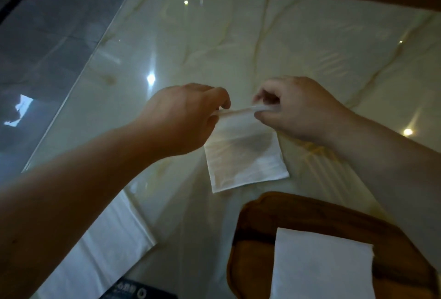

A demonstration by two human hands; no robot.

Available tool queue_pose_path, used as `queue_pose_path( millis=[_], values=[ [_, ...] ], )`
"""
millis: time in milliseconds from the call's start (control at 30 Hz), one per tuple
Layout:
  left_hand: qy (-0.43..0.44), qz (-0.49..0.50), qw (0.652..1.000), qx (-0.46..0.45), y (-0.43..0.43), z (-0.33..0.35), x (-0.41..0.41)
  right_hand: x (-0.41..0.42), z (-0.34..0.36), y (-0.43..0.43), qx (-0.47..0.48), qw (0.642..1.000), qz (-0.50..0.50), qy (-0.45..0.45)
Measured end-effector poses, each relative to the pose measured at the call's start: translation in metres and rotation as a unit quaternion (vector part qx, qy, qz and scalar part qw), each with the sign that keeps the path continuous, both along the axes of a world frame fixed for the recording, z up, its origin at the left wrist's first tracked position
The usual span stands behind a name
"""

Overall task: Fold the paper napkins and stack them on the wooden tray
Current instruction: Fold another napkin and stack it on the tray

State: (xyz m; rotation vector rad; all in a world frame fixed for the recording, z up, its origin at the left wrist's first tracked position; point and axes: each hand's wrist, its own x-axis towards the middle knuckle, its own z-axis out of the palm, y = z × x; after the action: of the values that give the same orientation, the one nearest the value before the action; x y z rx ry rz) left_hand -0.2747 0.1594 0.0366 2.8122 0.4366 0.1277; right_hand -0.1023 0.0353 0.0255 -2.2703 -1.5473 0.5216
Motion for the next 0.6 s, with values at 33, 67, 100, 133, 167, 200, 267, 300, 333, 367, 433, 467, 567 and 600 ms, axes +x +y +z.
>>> queue_pose_path(
  millis=[33,67,100,133,167,200,267,300,333,367,433,467,567,600],
  values=[
    [-0.015,-0.003,1.000,0.002,-0.002,0.000,-0.003,0.000,0.000,-0.003,0.016,1.000,0.014,-0.013],
    [-0.026,-0.009,1.000,0.008,-0.003,0.000,-0.006,-0.001,0.000,-0.008,0.036,0.999,0.027,-0.018],
    [-0.031,-0.020,0.999,0.014,-0.005,0.000,-0.008,-0.003,-0.001,-0.014,0.052,0.998,0.039,-0.020],
    [-0.032,-0.032,0.999,0.018,-0.007,0.000,-0.011,-0.004,-0.001,-0.020,0.062,0.996,0.052,-0.025],
    [-0.030,-0.046,0.998,0.020,-0.009,0.000,-0.014,-0.006,-0.002,-0.027,0.068,0.995,0.064,-0.034],
    [-0.027,-0.057,0.998,0.021,-0.013,-0.001,-0.017,-0.008,-0.003,-0.033,0.069,0.994,0.075,-0.042],
    [-0.016,-0.074,0.997,0.021,-0.022,-0.006,-0.023,-0.011,-0.008,-0.044,0.056,0.992,0.099,-0.057],
    [-0.007,-0.081,0.997,0.019,-0.027,-0.010,-0.026,-0.012,-0.011,-0.048,0.045,0.990,0.113,-0.065],
    [0.003,-0.084,0.996,0.014,-0.031,-0.014,-0.030,-0.012,-0.015,-0.051,0.034,0.989,0.127,-0.070],
    [0.012,-0.085,0.996,0.010,-0.036,-0.018,-0.032,-0.013,-0.019,-0.054,0.022,0.988,0.137,-0.070],
    [0.033,-0.085,0.996,0.005,-0.042,-0.025,-0.037,-0.013,-0.024,-0.059,0.005,0.986,0.151,-0.064],
    [0.045,-0.090,0.995,0.004,-0.044,-0.028,-0.039,-0.013,-0.026,-0.062,-0.002,0.986,0.157,-0.060],
    [0.076,-0.104,0.992,-0.008,-0.046,-0.031,-0.043,-0.015,-0.028,-0.066,-0.026,0.983,0.173,-0.055],
    [0.080,-0.096,0.992,-0.020,-0.045,-0.030,-0.043,-0.016,-0.028,-0.065,-0.028,0.984,0.171,-0.045]
  ],
)
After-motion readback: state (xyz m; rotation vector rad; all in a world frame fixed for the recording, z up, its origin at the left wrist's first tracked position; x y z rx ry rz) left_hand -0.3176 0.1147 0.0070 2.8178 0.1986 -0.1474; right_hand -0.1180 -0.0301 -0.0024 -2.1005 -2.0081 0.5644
